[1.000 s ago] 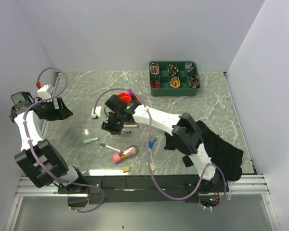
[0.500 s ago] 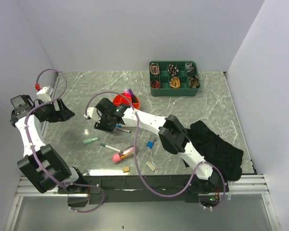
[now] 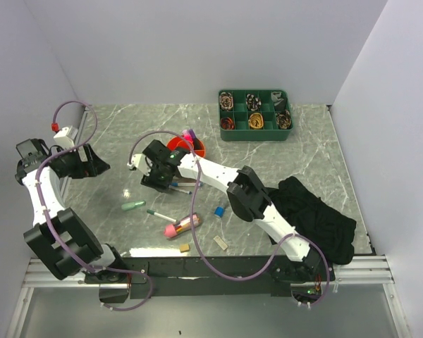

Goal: Sort the stationery into containers
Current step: Pick up the pen from the center of the board.

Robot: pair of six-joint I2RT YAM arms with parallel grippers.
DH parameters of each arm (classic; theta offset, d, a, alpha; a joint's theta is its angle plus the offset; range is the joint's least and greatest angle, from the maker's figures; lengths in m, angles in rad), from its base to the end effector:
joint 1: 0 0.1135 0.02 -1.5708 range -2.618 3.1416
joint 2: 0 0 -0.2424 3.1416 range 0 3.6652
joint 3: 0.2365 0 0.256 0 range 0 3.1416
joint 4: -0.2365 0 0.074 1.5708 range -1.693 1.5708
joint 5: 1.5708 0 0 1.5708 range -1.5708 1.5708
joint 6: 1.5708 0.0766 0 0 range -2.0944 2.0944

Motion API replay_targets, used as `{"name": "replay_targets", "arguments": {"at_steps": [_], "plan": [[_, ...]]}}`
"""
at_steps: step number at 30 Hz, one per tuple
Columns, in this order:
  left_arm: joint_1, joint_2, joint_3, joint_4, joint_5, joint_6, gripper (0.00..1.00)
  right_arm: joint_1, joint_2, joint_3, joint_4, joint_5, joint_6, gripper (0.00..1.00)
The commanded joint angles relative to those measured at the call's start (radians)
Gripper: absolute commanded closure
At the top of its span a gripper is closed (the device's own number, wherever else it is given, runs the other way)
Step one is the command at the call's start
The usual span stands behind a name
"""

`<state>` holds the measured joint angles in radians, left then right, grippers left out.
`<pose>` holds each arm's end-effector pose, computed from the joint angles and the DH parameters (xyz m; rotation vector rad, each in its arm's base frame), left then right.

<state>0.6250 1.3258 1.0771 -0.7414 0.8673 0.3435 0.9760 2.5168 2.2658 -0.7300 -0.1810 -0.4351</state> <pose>0.2653 0.1194 0.2422 -0.0072 2.2027 -0.5907 0.2999 0.4679 0.1275 -1.7316 1.9229 0.4361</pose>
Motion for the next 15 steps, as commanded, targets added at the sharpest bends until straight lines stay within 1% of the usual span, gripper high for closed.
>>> {"name": "replay_targets", "arguments": {"at_steps": [1, 7, 10, 12, 15], "plan": [[0.004, 0.009, 0.006, 0.042, 0.039, -0.026, 0.08, -0.013, 0.019, 0.034, -0.043, -0.021, 0.007, 0.39], [0.005, 0.010, 0.004, 0.054, 0.038, -0.032, 0.08, -0.014, 0.045, 0.038, -0.072, -0.026, -0.005, 0.44], [0.005, 0.012, 0.000, 0.056, 0.041, -0.037, 0.08, -0.014, 0.069, 0.060, -0.103, -0.040, -0.010, 0.50], [0.004, 0.010, -0.002, 0.054, 0.041, -0.032, 0.08, -0.016, 0.094, 0.086, -0.140, -0.066, -0.007, 0.57], [0.005, 0.006, -0.002, 0.045, 0.042, -0.028, 0.07, -0.016, 0.111, 0.098, -0.183, -0.116, -0.007, 0.58]]}}
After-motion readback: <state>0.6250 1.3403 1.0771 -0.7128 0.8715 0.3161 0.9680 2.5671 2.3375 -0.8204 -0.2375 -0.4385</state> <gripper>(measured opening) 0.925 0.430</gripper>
